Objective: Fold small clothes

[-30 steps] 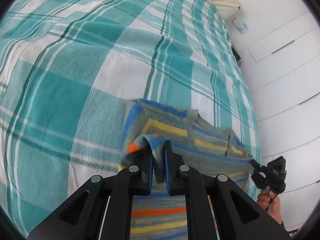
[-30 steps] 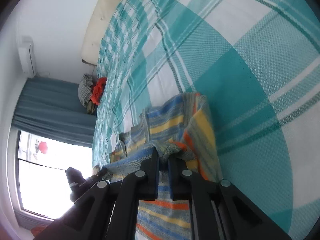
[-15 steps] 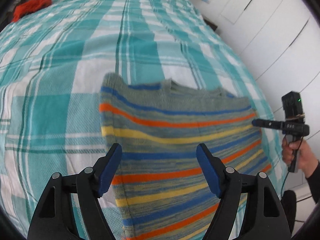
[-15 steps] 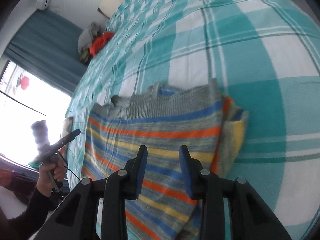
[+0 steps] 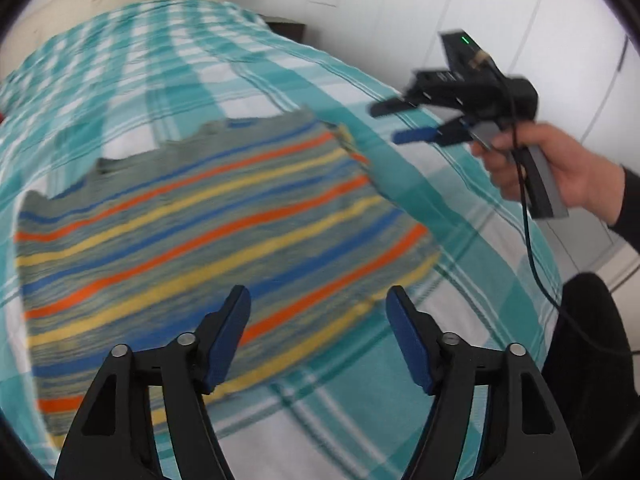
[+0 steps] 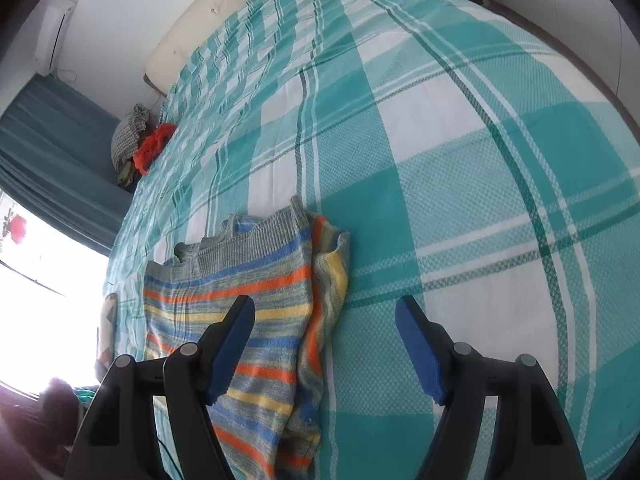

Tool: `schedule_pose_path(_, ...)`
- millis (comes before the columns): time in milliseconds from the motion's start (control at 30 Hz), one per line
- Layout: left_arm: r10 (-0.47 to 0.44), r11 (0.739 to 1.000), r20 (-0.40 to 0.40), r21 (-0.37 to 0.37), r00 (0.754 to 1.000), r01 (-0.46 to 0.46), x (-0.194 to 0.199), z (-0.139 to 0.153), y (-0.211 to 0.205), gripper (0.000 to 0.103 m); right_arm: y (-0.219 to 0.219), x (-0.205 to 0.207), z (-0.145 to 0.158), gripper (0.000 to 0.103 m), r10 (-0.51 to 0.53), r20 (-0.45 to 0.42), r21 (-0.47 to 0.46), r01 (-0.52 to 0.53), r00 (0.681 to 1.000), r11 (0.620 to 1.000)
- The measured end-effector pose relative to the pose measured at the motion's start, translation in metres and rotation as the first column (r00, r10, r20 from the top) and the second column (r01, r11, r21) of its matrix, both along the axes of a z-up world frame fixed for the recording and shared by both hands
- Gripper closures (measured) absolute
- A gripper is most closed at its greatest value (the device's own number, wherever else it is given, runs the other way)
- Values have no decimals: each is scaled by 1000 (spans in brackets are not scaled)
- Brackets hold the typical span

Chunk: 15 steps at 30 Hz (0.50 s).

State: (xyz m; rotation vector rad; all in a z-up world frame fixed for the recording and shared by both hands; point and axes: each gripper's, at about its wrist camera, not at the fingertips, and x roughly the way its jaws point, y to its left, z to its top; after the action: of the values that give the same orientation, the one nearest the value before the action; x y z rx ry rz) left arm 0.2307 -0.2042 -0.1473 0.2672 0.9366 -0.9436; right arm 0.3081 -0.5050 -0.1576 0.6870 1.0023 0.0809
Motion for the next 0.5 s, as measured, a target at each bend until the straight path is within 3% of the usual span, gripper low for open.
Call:
schedule_pose_path(100, -75, 996, -14, 49, 997, 76, -21, -27, -52, 48, 2, 2, -16, 30, 18, -23, 82, -16, 1000, 997)
schedule_pose_path(200, -78, 994, 72, 79, 994, 72, -30, -36, -77, 34, 5, 6, -29, 30, 40, -35, 117, -36, 999, 993)
schedule_pose_path(267, -80, 995, 94, 64, 992, 74, -31, -34, -86, 33, 5, 12, -34, 30, 50, -27, 131, -46, 998, 990)
schedule_pose_path(333, -83, 995, 124, 68, 989, 75, -32, -33, -93, 48, 7, 24, -40, 32, 65, -19, 158, -61, 998, 986)
schedule_pose_path(367, -74, 994, 146, 86, 987, 62, -31, -34, -97, 76, 9, 32, -43, 34, 75, -18, 166, -70, 997, 984)
schedule_pose_path(400, -51, 995, 157, 98, 986, 35, -28, -35, -98, 90, 12, 41, -46, 40, 87, -22, 168, -82, 996, 982)
schedule_pose_path(467, -2, 998, 118, 56, 993, -5, -19, -34, -94, 94, 18, 58, -51, 52, 90, -29, 166, -84, 996, 983)
schedule_pose_path(500, 21, 999, 98, 31, 995, -24, -16, -32, -90, 95, 21, 65, -53, 71, 93, -36, 167, -86, 995, 982)
